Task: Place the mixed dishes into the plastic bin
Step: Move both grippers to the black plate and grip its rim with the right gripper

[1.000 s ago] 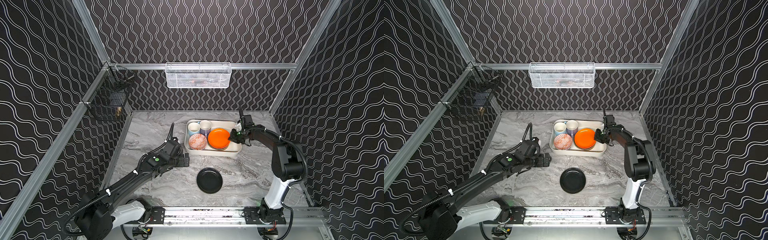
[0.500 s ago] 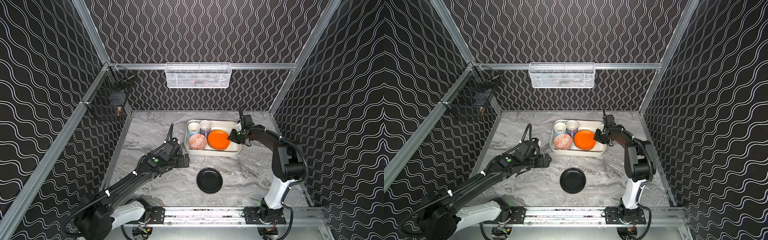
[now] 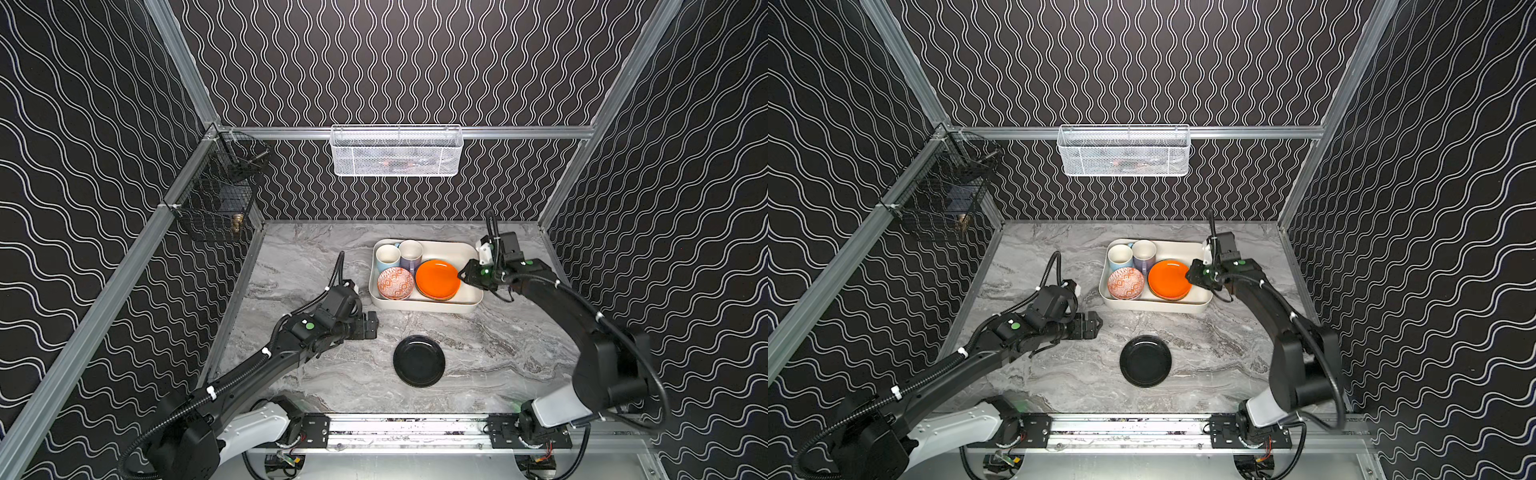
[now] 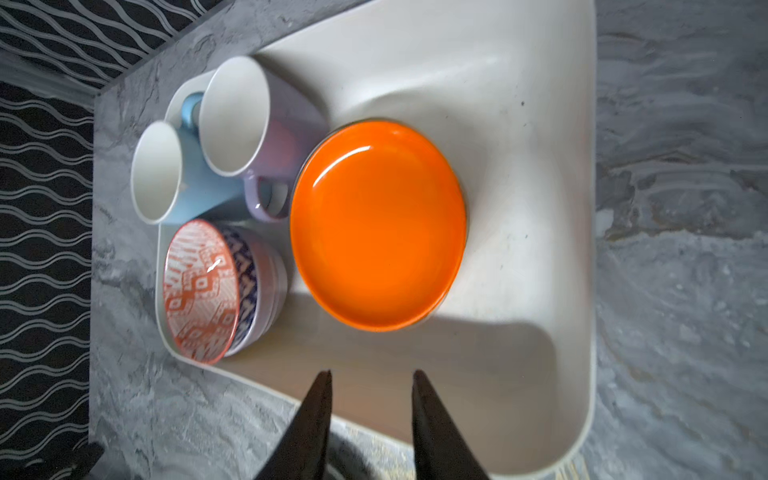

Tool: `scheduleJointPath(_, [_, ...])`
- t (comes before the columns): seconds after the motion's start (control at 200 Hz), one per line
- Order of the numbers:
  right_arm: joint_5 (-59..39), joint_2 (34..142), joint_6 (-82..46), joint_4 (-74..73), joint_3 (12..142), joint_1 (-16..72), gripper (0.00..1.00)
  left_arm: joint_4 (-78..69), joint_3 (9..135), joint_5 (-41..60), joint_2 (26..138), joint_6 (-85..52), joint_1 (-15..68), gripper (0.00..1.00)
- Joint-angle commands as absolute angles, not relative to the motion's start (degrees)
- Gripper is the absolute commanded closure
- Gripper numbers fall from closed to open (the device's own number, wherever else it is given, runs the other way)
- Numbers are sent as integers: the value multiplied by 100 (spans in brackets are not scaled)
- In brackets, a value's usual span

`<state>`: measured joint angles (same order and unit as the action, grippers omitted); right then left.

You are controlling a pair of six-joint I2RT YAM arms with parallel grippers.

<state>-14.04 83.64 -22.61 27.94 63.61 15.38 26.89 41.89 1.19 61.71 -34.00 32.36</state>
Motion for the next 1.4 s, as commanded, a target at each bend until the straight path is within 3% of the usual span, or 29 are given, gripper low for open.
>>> scheduleJointPath(0.0, [-1578,7722,-2516,2984,5760,1824,65,2445,3930,282,5996,-3698,3465,2])
scheduleJointPath(0.24, [-1735,6179,-3426,2509,3713,2789,65,2260,3441,-392,5988,-4342,4789,5])
scheduleJointPath(0.505, [-1989,5262,-4188,1804,2346,3227,65,2119,3259,-931,6115,-4905,5733,6])
scheduleJointPath(1.396, [-2408,7189,-4294,41,2082,3463,66,2917,3449,-2047,5660,-5132,6058,1])
